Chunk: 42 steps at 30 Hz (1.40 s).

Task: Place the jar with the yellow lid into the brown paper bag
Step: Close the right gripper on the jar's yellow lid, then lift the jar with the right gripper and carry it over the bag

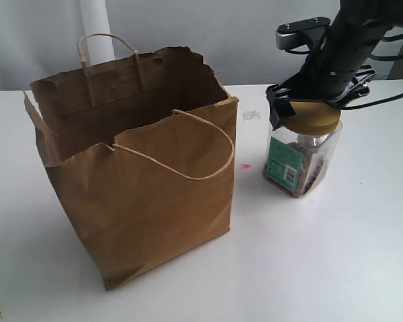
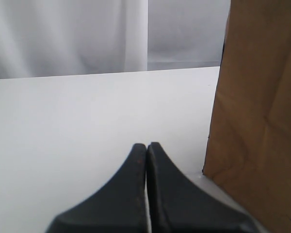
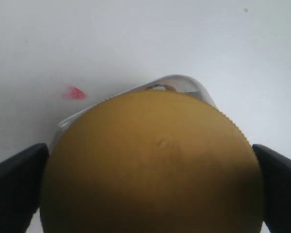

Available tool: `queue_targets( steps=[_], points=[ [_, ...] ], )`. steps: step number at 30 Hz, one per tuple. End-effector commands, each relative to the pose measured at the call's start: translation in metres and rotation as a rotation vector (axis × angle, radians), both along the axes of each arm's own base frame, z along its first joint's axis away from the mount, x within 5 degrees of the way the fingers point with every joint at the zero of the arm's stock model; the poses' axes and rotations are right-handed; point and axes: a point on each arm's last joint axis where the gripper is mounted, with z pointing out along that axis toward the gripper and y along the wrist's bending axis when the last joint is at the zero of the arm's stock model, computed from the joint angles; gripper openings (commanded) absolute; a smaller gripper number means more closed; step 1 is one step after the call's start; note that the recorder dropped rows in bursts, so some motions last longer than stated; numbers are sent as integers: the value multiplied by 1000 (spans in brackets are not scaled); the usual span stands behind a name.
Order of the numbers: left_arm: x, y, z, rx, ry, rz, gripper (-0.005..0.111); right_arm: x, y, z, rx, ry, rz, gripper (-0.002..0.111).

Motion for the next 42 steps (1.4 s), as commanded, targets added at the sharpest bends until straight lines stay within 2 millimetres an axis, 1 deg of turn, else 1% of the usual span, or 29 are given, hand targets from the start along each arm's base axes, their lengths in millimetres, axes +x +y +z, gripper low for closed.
queue_targets(
  steps=[1, 3, 6, 9, 11, 12, 16, 19, 25, 28, 31, 35, 38, 42],
  points=[
    [0, -1, 1, -7, -9, -6, 1, -3, -1, 2, -2, 33, 4, 90],
    [0, -1, 1, -7, -9, -6, 1, -4, -1, 2, -7, 44, 4, 79],
    [0, -1, 1, -7, -9, -6, 1, -4, -4, 2, -40, 42, -1, 56],
    [0, -1, 1, -7, -9, -6, 1, -4, -7, 2, -70, 42, -7, 26],
    [0, -1, 1, -7, -9, -6, 1, -5, -8, 6, -86, 34, -4, 7],
    [0, -1, 1, -7, -9, -6, 1, -6, -8, 8, -86, 28, -5, 0],
    [0, -1, 1, -7, -9, -6, 1, -13, -7, 31, -86, -32, -6, 0],
    [0, -1, 1, -7, -9, -6, 1, -23, -7, 56, -81, -91, -17, 0],
    [0, -1, 1, -7, -9, -6, 1, -58, -6, 119, -65, -260, -54, 0],
    [0, -1, 1, -7, -9, -6, 1, -79, -4, 150, -45, -358, -56, 0],
    [0, -1, 1, -7, -9, -6, 1, -100, 0, 180, 19, -472, -62, 0],
    [0, -1, 1, -7, -9, -6, 1, -125, 11, 215, 165, -644, -60, 0],
    [0, -1, 1, -7, -9, -6, 1, -137, 19, 234, 259, -739, -17, 0],
    [0, -1, 1, -7, -9, -6, 1, -145, 32, 255, 363, -793, 45, 0]
  ],
)
